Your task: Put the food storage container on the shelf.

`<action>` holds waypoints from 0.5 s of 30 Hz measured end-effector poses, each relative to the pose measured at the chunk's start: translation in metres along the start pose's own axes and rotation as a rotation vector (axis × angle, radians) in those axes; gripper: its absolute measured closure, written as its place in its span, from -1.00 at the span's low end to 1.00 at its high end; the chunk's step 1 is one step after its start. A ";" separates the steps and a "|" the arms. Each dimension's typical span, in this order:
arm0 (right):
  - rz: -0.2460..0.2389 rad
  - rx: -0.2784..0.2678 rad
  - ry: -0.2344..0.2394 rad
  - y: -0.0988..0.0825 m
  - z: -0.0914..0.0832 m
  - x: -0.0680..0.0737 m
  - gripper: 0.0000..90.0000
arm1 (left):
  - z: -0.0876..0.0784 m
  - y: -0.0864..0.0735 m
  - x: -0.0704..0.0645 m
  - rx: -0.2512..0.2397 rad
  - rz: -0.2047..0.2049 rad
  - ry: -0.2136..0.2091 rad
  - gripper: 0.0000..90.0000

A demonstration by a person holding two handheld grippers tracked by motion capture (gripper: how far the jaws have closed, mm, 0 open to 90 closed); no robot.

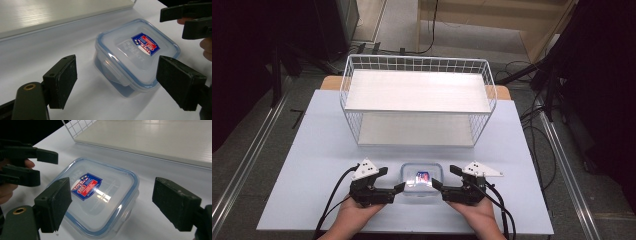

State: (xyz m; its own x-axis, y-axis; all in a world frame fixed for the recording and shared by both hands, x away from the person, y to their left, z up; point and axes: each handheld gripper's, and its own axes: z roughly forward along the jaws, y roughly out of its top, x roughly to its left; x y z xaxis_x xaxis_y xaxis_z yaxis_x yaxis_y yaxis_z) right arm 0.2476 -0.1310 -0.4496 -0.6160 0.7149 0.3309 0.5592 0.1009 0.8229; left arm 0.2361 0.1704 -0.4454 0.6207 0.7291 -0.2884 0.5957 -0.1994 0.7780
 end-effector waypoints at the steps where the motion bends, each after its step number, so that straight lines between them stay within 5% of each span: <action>1: 0.002 0.006 0.002 -0.001 0.001 0.000 -0.65 | 0.002 -0.001 0.001 0.007 -0.004 0.000 -0.61; 7: 0.037 0.035 0.021 -0.005 0.006 -0.002 -0.55 | 0.013 -0.003 0.006 0.029 -0.029 -0.031 -0.54; 15: 0.082 0.073 0.066 -0.010 0.011 -0.006 -0.44 | 0.017 -0.005 0.005 0.047 -0.117 -0.099 -0.41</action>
State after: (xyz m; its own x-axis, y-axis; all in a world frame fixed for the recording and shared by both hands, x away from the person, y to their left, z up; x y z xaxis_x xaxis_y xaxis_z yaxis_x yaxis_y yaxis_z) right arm 0.2516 -0.1285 -0.4653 -0.6003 0.6759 0.4275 0.6467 0.0958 0.7567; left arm 0.2453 0.1640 -0.4600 0.5915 0.6817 -0.4305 0.6884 -0.1491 0.7098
